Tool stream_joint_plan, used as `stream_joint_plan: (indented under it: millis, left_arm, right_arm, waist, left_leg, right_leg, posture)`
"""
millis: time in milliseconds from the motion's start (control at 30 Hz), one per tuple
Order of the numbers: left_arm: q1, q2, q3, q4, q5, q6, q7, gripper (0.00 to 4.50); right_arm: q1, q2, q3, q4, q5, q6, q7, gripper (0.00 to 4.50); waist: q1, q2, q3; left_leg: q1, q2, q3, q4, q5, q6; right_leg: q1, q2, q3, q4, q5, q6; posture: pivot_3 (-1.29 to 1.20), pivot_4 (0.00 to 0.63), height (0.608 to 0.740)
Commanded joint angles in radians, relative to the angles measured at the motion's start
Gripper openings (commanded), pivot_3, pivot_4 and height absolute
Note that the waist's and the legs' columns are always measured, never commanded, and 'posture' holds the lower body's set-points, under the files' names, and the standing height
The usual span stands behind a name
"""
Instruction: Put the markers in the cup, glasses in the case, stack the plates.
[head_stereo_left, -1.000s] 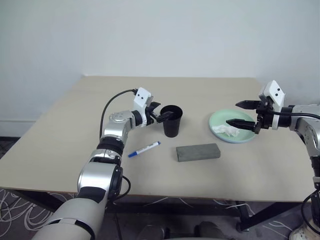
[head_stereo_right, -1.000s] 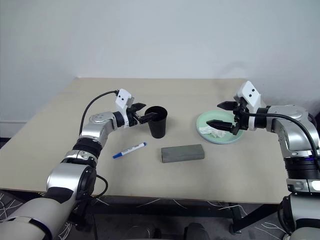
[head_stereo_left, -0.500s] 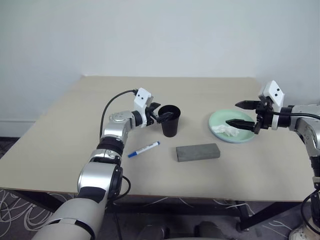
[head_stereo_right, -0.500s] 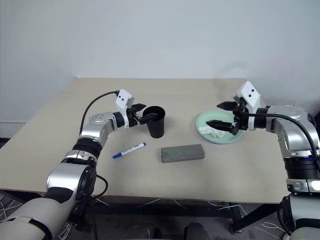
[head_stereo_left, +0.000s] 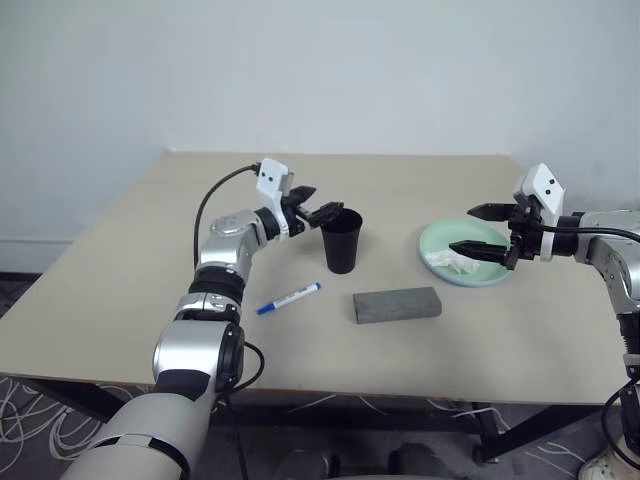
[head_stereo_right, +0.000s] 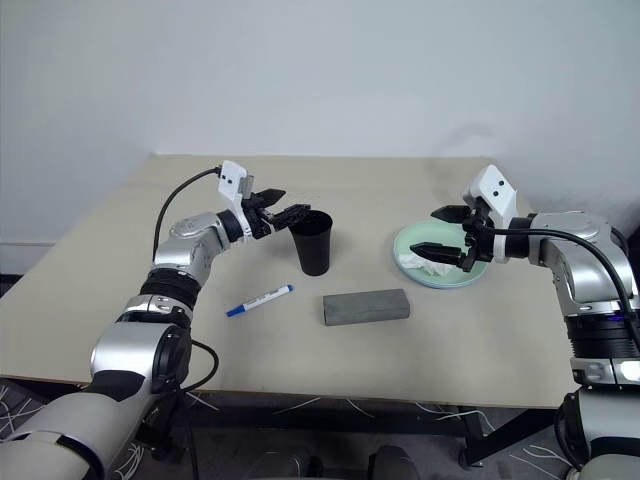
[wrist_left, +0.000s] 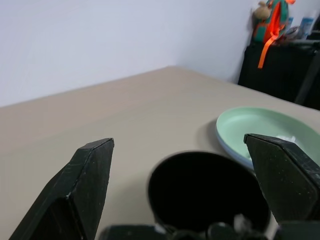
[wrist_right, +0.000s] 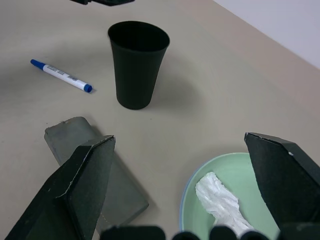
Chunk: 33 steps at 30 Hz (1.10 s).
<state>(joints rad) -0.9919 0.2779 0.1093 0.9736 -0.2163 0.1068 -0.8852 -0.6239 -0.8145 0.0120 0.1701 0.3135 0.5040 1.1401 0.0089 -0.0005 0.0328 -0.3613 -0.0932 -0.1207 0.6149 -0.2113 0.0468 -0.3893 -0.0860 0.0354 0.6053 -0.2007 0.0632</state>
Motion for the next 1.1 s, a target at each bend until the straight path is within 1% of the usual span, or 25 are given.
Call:
stream_joint_plan:
  millis: [33, 167, 200, 300, 433, 533, 633, 800, 900, 1100]
  left_arm:
    - [-0.009, 0.027, 0.026, -0.124, -0.049, 0.034, -0.046, 4.45]
    - [0.080, 0.100, -0.010, -0.305, -0.091, 0.155, -0.192, 4.45]
    - [0.109, 0.131, -0.029, -0.353, -0.094, 0.191, -0.237, 4.45]
    - [0.175, 0.219, -0.096, -0.445, -0.058, 0.246, -0.316, 4.45]
    - [0.199, 0.287, -0.188, -0.469, 0.018, 0.265, -0.341, 4.45]
    - [0.201, 0.310, -0.265, -0.454, 0.091, 0.267, -0.343, 4.45]
    - [0.195, 0.312, -0.354, -0.412, 0.191, 0.247, -0.309, 4.45]
    - [0.152, 0.273, -0.459, -0.285, 0.330, 0.184, -0.223, 4.45]
    - [0.122, 0.243, -0.489, -0.209, 0.375, 0.148, -0.200, 4.45]
    - [0.088, 0.205, -0.504, -0.114, 0.418, 0.094, -0.208, 4.45]
  right_arm:
    - [-0.034, -0.004, -0.018, -0.018, 0.009, -0.012, 0.006, 4.50]
    - [-0.024, -0.008, -0.024, -0.025, 0.012, -0.009, 0.004, 4.50]
    - [-0.023, -0.009, -0.025, -0.026, 0.012, -0.009, 0.004, 4.50]
    - [-0.027, -0.009, -0.024, -0.020, 0.011, -0.008, 0.004, 4.50]
    - [-0.038, -0.002, -0.018, -0.010, 0.007, -0.011, 0.004, 4.50]
    - [-0.045, 0.003, -0.014, -0.004, 0.005, -0.013, 0.006, 4.50]
    - [-0.047, 0.006, -0.012, -0.002, 0.004, -0.014, 0.006, 4.50]
    - [-0.045, 0.008, -0.013, -0.006, 0.005, -0.014, 0.005, 4.50]
    - [-0.041, 0.006, -0.018, -0.011, 0.007, -0.012, 0.002, 4.50]
    - [-0.023, 0.002, -0.027, -0.030, 0.012, -0.007, -0.004, 4.50]
  waist:
    - [0.000, 0.000, 0.000]
    - [-0.010, 0.001, 0.000]
    - [-0.013, 0.001, 0.000]
    - [-0.017, 0.001, 0.000]
    - [-0.009, 0.001, 0.000]
    - [-0.002, 0.001, 0.000]
    - [0.000, 0.001, 0.000]
    - [0.000, 0.001, 0.000]
    - [0.000, 0.000, 0.000]
    - [0.000, 0.000, 0.000]
  left_leg:
    - [0.000, 0.000, 0.000, 0.000, 0.000, 0.000]
    - [0.000, 0.000, 0.001, -0.001, 0.000, 0.000]
    - [0.001, 0.001, 0.001, -0.001, 0.000, 0.000]
    - [0.001, 0.002, 0.001, -0.001, 0.000, 0.000]
    - [0.001, 0.001, 0.001, 0.000, 0.000, 0.000]
    - [0.002, 0.001, 0.000, 0.000, 0.000, 0.000]
    - [0.001, 0.001, 0.001, 0.000, 0.000, 0.000]
    - [0.001, 0.001, 0.000, -0.002, 0.000, 0.000]
    - [0.000, 0.001, 0.000, -0.002, 0.000, 0.000]
    - [0.000, 0.001, 0.001, -0.001, 0.000, 0.000]
  right_leg:
    - [0.000, 0.000, 0.000, 0.000, 0.000, 0.000]
    - [0.000, 0.000, 0.001, 0.000, 0.000, 0.000]
    - [-0.001, 0.000, 0.001, 0.000, 0.000, 0.000]
    - [-0.001, 0.001, 0.001, 0.001, 0.000, 0.000]
    - [0.000, 0.001, 0.001, 0.001, 0.000, -0.001]
    - [0.000, 0.001, 0.001, 0.001, 0.000, -0.001]
    - [0.000, 0.001, 0.001, 0.001, 0.000, -0.001]
    - [-0.001, 0.001, 0.001, 0.000, 0.000, -0.001]
    - [-0.001, 0.001, 0.001, 0.000, 0.000, -0.001]
    - [-0.001, 0.000, 0.001, 0.000, 0.000, -0.001]
  posture:
    - [0.00, 0.000, 0.732]
    - [0.00, 0.000, 0.732]
    - [0.00, 0.000, 0.732]
    - [0.00, 0.000, 0.732]
    - [0.00, 0.000, 0.732]
    - [0.00, 0.000, 0.732]
    - [0.00, 0.000, 0.732]
    - [0.00, 0.000, 0.732]
    - [0.00, 0.000, 0.732]
    - [0.00, 0.000, 0.732]
